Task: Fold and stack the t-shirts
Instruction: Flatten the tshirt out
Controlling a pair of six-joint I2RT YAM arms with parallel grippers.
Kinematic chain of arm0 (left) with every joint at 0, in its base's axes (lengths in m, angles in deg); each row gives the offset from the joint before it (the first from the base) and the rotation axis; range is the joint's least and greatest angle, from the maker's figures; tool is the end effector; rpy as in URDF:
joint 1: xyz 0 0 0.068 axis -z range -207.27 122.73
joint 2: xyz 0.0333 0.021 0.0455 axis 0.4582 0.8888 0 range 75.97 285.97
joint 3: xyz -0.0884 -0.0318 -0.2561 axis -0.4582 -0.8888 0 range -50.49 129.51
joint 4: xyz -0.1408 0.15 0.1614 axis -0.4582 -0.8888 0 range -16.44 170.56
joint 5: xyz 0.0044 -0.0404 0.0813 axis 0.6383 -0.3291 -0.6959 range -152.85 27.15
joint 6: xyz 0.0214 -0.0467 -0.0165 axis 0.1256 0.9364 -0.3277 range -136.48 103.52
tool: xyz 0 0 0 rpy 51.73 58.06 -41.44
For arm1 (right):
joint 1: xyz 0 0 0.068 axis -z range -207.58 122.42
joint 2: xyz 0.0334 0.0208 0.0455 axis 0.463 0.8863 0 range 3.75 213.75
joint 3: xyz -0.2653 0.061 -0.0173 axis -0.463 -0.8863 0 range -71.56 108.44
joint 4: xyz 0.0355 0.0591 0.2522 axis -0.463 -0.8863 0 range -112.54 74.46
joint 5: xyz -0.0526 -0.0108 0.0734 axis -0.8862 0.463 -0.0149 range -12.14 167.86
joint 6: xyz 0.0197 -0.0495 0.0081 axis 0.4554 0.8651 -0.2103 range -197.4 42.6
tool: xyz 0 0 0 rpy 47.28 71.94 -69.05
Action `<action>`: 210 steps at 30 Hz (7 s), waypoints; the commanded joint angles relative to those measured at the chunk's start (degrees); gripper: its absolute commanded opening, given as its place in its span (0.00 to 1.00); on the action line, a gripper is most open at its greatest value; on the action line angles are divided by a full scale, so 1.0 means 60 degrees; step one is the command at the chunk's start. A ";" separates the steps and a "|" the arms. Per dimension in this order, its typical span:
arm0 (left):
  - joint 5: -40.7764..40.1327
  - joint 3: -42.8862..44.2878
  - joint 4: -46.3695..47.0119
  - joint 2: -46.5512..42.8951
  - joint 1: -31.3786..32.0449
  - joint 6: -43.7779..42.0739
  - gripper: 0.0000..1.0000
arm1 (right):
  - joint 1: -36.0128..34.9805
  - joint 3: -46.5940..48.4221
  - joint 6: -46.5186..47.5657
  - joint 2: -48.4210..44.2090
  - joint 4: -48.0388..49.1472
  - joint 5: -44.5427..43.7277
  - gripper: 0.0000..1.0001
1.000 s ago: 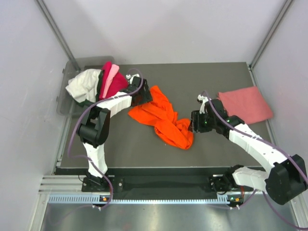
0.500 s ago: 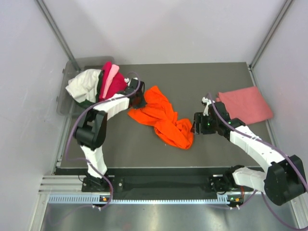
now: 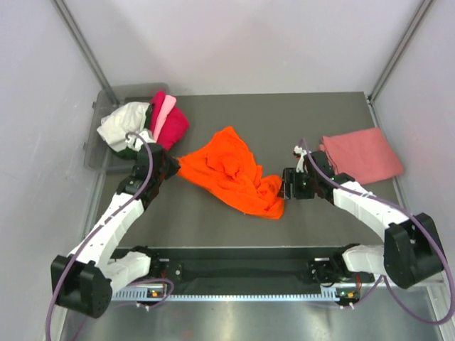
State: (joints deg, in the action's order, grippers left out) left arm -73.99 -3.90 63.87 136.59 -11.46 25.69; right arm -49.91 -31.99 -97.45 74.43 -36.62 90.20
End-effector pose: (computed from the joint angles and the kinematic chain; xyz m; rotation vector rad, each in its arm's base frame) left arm 0.2293 -0.0577 0.2867 -0.5975 2.0359 -0.4037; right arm 0.2192 0.0983 0.2015 -0.1447 2.5407 0.5710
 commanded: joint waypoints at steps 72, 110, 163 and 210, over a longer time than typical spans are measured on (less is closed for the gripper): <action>0.3584 -0.2050 -0.0808 -0.2822 -0.1771 0.0236 0.00 | 0.0879 0.1270 -0.0511 -0.2801 -0.0368 -0.2088 0.84; 0.2251 -0.1480 -0.1056 -0.0260 -0.1771 -0.0525 0.82 | 0.2403 0.0188 -0.0803 0.0776 0.0730 -0.2233 0.57; 0.2281 -0.1070 -0.1598 -0.0743 -0.1771 -0.1213 0.79 | 0.2974 -0.0239 -0.0364 0.0201 0.0861 -0.1353 0.27; 0.2281 -0.0997 -0.1598 -0.0626 -0.1771 -0.1492 0.79 | 0.2989 -0.0062 -0.0145 -0.0499 -0.0031 -0.0913 0.00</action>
State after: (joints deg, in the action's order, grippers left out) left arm -60.75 -12.23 54.32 133.14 -22.10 17.76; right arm -32.88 -34.72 -99.42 74.10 -35.11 85.65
